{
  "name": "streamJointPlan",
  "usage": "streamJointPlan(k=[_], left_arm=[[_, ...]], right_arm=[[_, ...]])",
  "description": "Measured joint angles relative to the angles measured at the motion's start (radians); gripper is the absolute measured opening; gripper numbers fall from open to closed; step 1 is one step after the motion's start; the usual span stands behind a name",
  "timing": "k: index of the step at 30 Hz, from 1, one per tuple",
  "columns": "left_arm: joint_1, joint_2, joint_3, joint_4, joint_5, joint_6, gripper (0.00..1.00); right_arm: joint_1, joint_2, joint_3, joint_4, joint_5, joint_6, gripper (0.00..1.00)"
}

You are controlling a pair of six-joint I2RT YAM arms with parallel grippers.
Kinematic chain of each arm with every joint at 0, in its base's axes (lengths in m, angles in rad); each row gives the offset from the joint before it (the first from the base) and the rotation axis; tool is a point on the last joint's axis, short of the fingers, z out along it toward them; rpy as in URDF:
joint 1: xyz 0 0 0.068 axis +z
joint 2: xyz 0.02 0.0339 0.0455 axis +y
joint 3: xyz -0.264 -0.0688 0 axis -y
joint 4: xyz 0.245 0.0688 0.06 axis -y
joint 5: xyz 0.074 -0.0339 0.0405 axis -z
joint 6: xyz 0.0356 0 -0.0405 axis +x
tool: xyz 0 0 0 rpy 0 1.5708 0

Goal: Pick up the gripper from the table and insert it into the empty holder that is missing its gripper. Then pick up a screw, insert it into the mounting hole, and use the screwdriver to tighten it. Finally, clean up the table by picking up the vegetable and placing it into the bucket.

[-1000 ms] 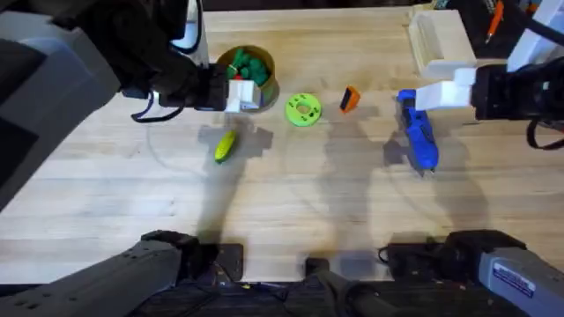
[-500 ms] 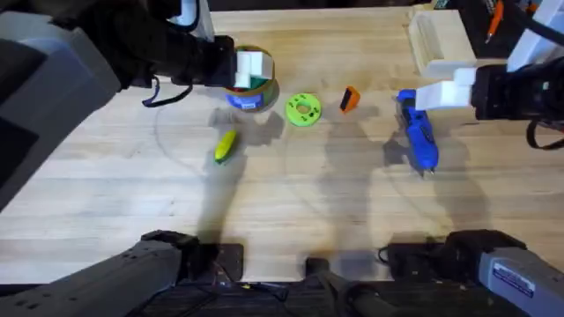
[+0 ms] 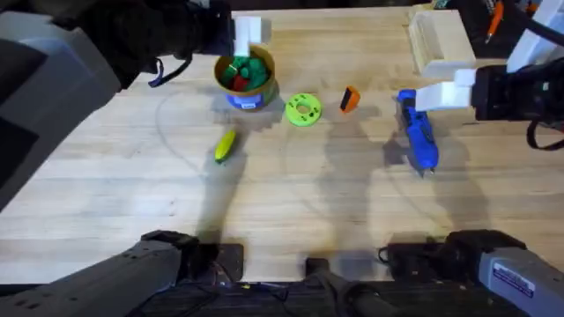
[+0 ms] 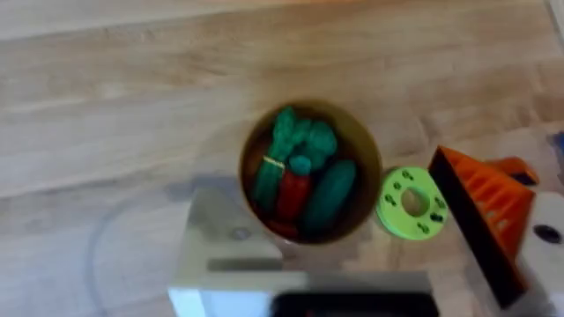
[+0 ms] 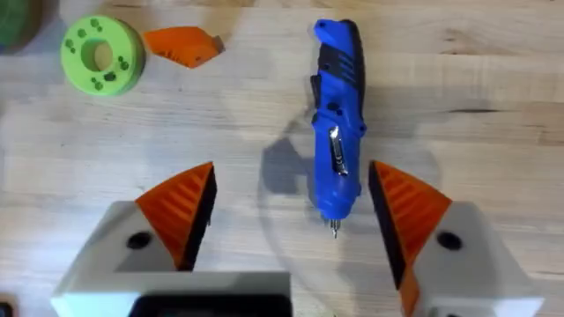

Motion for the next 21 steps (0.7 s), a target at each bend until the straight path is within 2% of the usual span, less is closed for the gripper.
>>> streamJointPlan(k=[5, 11, 21], left_arm=[[0.001, 0.000, 0.000, 0.068, -0.017, 0.054, 0.985], [0.001, -0.013, 0.000, 0.071, -0.017, 0.078, 0.987], [0.004, -0.274, 0.000, -0.035, -0.017, 0.108, 0.986]], right_arm=[[0.000, 0.000, 0.000, -0.001, 0.000, 0.000, 0.992], [0.000, 0.000, 0.000, -0.001, 0.000, 0.000, 0.992], [0.000, 0.000, 0.000, -0.001, 0.000, 0.000, 0.992]])
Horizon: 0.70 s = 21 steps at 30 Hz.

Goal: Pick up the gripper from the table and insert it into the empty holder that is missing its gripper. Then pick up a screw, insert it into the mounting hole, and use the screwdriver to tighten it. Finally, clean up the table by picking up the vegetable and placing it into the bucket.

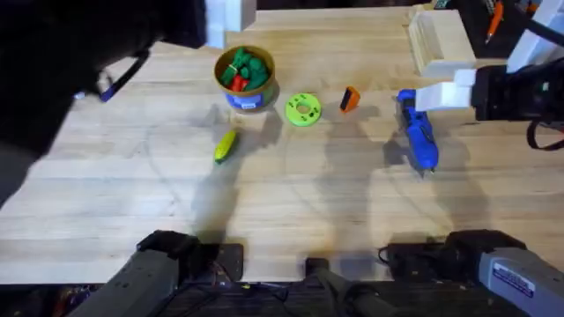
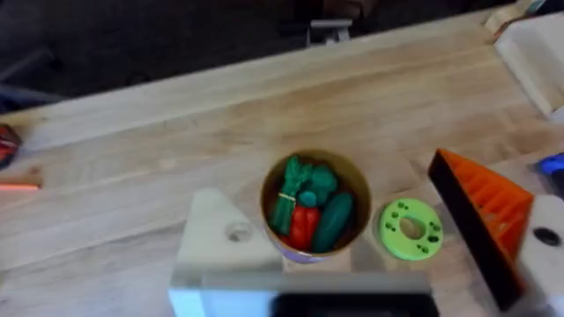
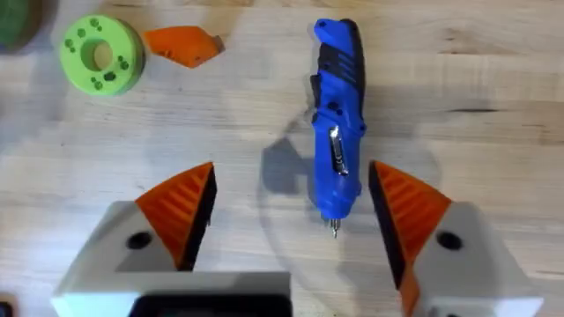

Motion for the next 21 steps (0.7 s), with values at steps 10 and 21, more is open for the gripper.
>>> streamJointPlan(k=[10, 21], left_arm=[[0.090, -0.173, -0.113, 0.036, 0.001, 0.007, 0.986], [0.151, -0.499, -0.595, 0.387, 0.035, -0.009, 0.986]], right_arm=[[0.000, 0.000, 0.000, 0.000, 0.000, 0.000, 0.992], [0.000, 0.000, 0.000, 0.000, 0.000, 0.000, 0.992]])
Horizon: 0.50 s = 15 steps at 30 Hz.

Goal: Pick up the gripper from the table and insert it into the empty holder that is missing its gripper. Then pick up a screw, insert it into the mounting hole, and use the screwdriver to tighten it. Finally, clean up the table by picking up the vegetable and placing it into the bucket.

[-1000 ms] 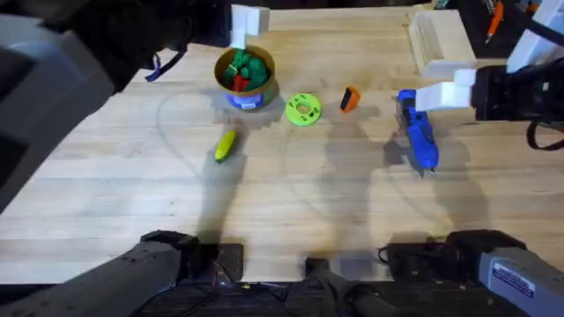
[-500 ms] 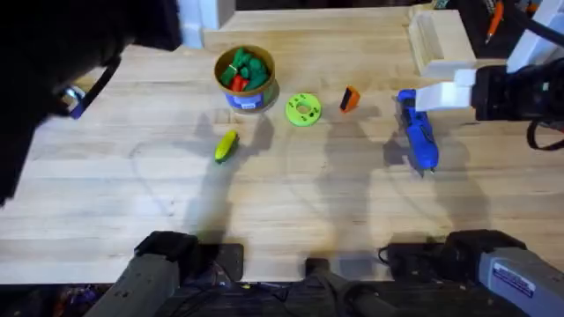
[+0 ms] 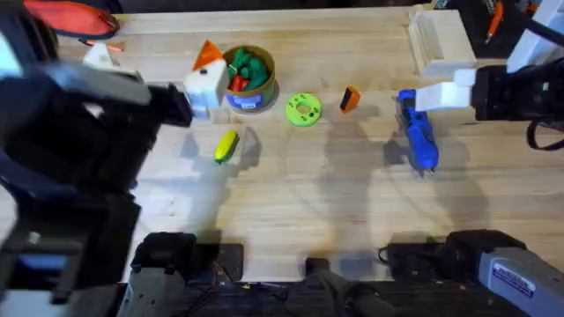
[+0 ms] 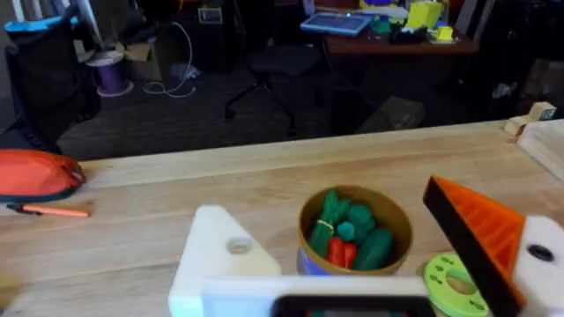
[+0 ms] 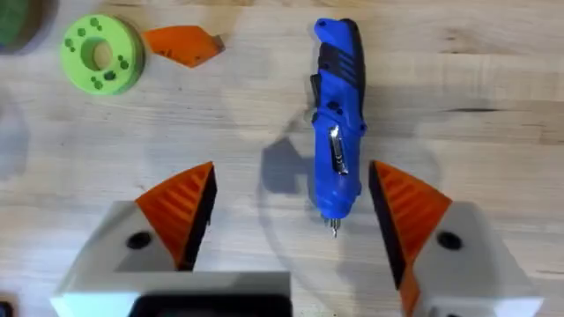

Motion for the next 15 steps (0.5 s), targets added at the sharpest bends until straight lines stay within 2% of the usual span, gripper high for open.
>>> streamJointPlan(k=[4, 8, 15], left_arm=[[0.003, -0.108, -0.127, 0.058, 0.006, -0.012, 0.986], [0.003, -0.208, -0.224, 0.062, 0.027, -0.018, 0.986], [0.003, -0.357, -0.324, 0.062, 0.059, -0.019, 0.986]], right_arm=[[0.000, 0.000, 0.000, 0.000, 0.000, 0.000, 0.992], [0.000, 0.000, 0.000, 0.000, 0.000, 0.000, 0.992], [0.000, 0.000, 0.000, 0.000, 0.000, 0.000, 0.992]])
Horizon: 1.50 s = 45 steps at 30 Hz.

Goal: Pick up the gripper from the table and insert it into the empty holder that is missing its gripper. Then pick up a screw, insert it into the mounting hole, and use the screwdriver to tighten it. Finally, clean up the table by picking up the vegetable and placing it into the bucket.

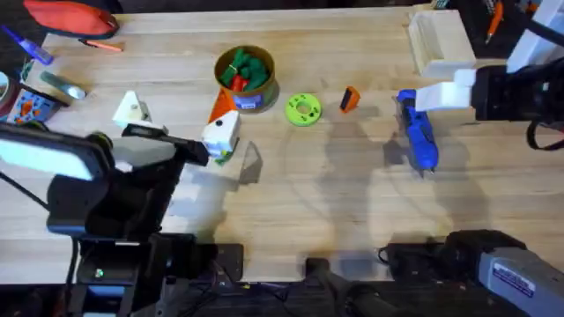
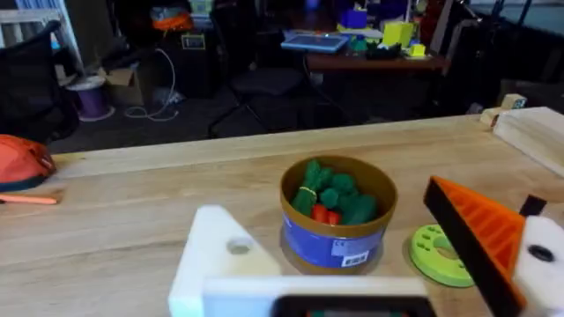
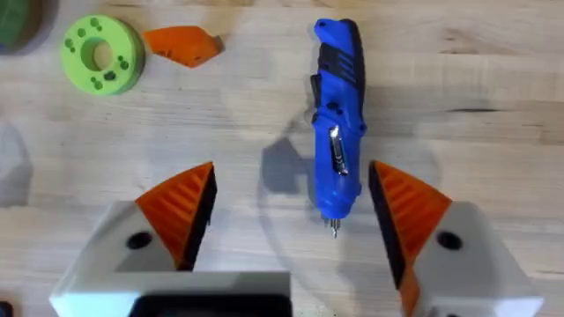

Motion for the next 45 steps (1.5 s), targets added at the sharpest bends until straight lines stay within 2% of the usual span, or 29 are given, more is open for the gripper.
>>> streamJointPlan(k=[10, 15, 23, 26, 29, 37, 45], left_arm=[[0.000, -0.137, -0.090, 0.008, 0.015, 0.000, 0.986], [0.000, -0.146, -0.134, 0.051, 0.031, 0.000, 0.986], [0.000, -0.146, -0.144, 0.056, 0.079, 0.000, 0.986], [0.000, -0.146, -0.144, 0.056, 0.130, 0.000, 0.986], [0.000, -0.147, -0.144, 0.055, 0.213, 0.000, 0.986], [0.000, -0.146, -0.150, -0.027, 0.485, -0.004, 0.986], [0.000, -0.146, -0.150, -0.042, 0.636, -0.007, 0.986]], right_arm=[[0.000, 0.000, 0.000, 0.000, 0.000, 0.000, 0.992], [0.000, 0.000, 0.000, 0.000, 0.000, 0.000, 0.992], [0.000, 0.000, 0.000, 0.000, 0.000, 0.000, 0.992], [0.000, 0.000, 0.000, 0.000, 0.000, 0.000, 0.992], [0.000, 0.000, 0.000, 0.000, 0.000, 0.000, 0.992], [0.000, 0.000, 0.000, 0.000, 0.000, 0.000, 0.992], [0.000, 0.000, 0.000, 0.000, 0.000, 0.000, 0.992]])
